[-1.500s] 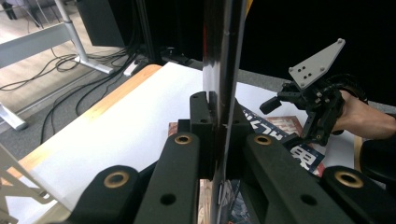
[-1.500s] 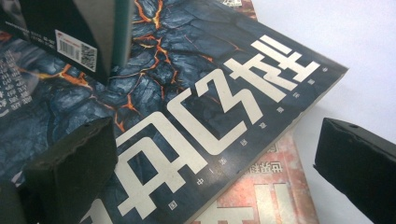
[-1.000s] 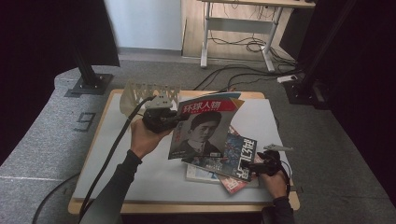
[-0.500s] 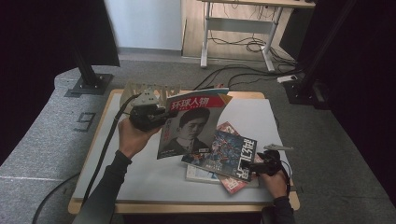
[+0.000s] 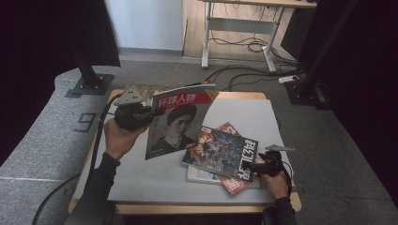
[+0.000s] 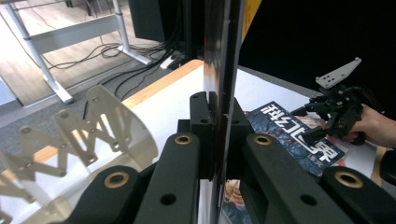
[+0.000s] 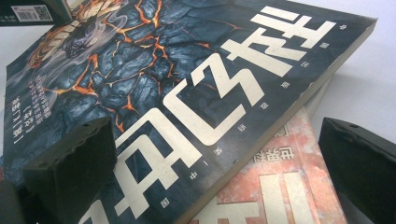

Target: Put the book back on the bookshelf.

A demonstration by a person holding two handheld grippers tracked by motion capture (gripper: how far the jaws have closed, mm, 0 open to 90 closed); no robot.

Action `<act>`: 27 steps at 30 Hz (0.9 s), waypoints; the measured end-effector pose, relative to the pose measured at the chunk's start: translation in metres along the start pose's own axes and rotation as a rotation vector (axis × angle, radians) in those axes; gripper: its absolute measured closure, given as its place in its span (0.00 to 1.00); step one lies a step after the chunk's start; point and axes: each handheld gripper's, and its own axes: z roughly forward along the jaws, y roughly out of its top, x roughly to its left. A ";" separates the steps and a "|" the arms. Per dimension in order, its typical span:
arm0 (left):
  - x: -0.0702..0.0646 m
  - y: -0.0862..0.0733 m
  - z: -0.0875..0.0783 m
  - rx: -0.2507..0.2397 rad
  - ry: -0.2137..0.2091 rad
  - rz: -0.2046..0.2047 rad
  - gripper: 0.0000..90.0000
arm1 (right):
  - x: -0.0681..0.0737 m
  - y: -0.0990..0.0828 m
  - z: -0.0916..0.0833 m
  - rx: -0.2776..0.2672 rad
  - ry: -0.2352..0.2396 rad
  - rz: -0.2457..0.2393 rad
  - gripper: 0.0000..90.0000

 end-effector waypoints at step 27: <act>0.035 -0.024 -0.061 -0.025 0.159 -0.077 0.97 | -0.001 0.000 0.000 0.000 0.006 0.009 0.00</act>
